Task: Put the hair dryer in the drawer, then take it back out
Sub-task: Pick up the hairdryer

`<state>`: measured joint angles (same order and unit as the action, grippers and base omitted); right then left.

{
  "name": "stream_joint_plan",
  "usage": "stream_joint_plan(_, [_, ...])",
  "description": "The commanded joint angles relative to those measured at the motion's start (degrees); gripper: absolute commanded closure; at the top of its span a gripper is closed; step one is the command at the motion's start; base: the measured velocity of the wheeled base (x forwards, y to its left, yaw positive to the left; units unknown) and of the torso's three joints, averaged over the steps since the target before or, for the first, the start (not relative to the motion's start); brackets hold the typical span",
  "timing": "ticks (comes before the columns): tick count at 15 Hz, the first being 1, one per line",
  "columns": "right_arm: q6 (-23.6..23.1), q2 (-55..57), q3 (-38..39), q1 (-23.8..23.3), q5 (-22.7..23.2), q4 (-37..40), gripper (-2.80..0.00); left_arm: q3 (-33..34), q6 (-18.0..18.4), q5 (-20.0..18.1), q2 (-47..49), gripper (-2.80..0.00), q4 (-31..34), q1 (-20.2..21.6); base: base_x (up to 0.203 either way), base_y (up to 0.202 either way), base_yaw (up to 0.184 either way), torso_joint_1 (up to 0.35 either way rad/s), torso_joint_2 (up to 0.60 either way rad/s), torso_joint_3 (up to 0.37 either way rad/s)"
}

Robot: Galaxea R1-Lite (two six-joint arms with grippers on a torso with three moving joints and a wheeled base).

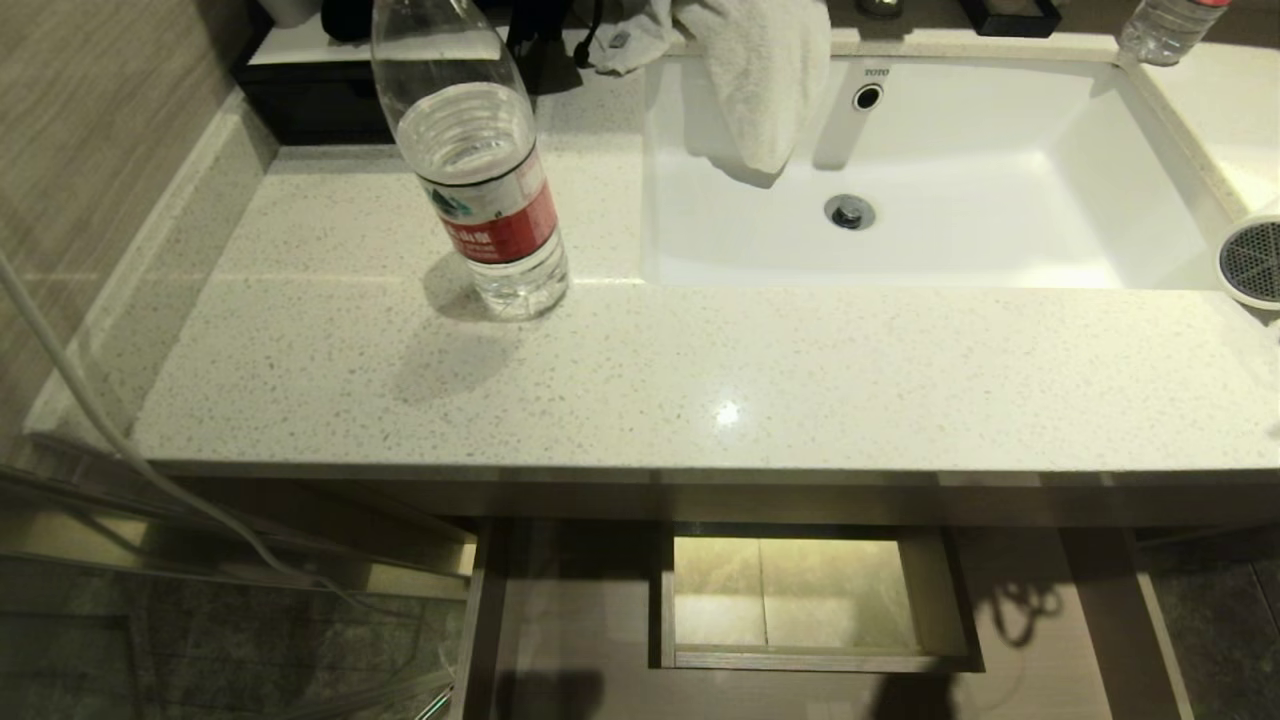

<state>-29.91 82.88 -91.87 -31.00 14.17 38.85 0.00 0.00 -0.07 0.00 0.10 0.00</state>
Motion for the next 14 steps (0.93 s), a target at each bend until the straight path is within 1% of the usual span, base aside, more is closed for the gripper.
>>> stream_joint_plan(1, [-0.5,0.4,0.0,-0.6,0.1,1.2,-2.80,0.0,0.0,0.0,0.0,0.00,0.0,0.0,0.000,0.000,0.000,0.000,0.00,0.000])
stream_joint_plan(7, [-0.6,1.6,-0.5,-1.3,0.2,1.7,-2.80,0.0,0.0,0.0,0.0,0.00,0.0,0.0,0.000,0.000,0.000,0.000,0.00,0.000])
stream_joint_plan(8, [-0.6,1.6,-0.4,-1.3,0.2,1.9,0.00,0.0,0.0,0.0,0.0,0.00,0.0,0.0,0.000,0.000,0.000,0.000,0.00,0.000])
stream_joint_plan(14, [-0.6,1.6,0.3,-1.3,0.3,2.4,0.00,0.0,0.0,0.0,0.0,0.00,0.0,0.0,0.000,0.000,0.000,0.000,0.00,0.000])
